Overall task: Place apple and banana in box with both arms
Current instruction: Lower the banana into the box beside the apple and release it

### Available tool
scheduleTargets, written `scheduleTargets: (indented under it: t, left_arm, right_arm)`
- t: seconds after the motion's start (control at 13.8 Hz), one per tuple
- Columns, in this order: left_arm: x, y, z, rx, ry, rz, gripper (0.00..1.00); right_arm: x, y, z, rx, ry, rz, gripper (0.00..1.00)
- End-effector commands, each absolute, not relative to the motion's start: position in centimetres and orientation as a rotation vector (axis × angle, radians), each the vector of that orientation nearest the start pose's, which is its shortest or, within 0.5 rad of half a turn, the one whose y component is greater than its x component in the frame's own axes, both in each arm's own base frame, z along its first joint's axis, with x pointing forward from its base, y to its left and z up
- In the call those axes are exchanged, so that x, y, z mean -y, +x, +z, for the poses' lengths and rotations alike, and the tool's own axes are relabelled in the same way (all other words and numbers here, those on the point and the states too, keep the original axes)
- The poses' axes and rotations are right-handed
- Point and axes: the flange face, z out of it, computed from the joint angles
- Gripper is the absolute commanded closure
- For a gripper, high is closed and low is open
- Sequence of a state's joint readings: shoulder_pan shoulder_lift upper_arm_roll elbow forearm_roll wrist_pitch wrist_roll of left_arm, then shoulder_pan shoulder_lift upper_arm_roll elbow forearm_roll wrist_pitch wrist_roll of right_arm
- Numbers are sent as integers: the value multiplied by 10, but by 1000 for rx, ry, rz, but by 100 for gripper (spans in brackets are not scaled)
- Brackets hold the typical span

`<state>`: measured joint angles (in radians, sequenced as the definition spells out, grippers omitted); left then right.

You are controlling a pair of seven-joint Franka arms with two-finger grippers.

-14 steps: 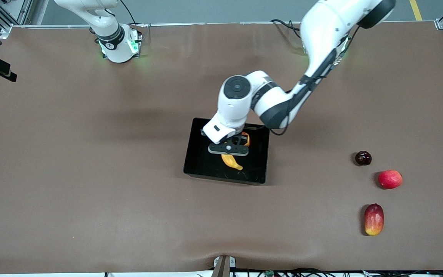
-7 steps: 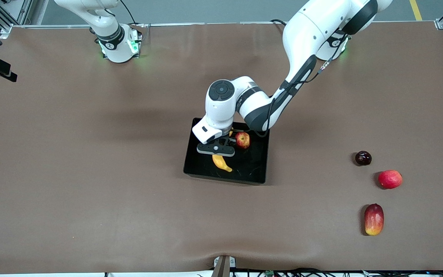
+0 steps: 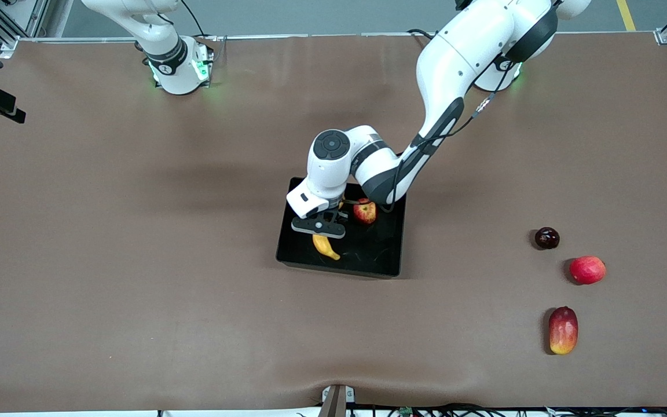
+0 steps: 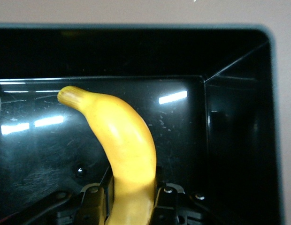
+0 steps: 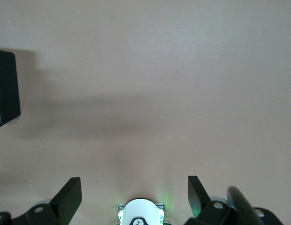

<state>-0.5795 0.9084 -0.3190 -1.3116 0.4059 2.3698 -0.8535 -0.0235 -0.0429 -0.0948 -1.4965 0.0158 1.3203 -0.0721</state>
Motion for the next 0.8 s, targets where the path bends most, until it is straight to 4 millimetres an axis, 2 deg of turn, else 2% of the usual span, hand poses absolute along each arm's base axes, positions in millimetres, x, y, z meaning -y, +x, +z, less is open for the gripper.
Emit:
scheduleTargets:
  t: [0.0, 0.22, 0.29, 0.36, 0.44, 0.51, 0.58, 0.65, 0.73]
  left_arm:
    - [558, 526, 210, -309, -3187, -339, 100]
    - [554, 525, 189, -310, -3175, -305, 100]
    - [555, 526, 190, -311, -3183, -320, 100]
    - [555, 526, 190, -307, -3186, -323, 93]
    - [555, 527, 194, -306, -3187, -331, 72]
    - [554, 528, 196, -320, -3183, -338, 60]
    - [553, 530, 197, -353, -3175, -347, 36]
    - [553, 531, 201, -366, -3172, -355, 0]
    - [552, 534, 208, -358, -3175, -368, 0]
  right_arm:
    - [60, 505, 664, -50, -3094, 197, 0]
    - [61, 505, 664, -52, -3094, 197, 0]
    - [60, 505, 664, -50, -3094, 197, 0]
    - [60, 505, 665, -47, -3094, 195, 0]
    - [57, 506, 664, -38, -3093, 199, 0]
    - [59, 505, 664, -42, -3092, 199, 0]
    - [60, 505, 665, -47, -3092, 197, 0]
    - [62, 505, 665, -51, -3091, 197, 0]
    - [63, 504, 666, -54, -3091, 194, 0]
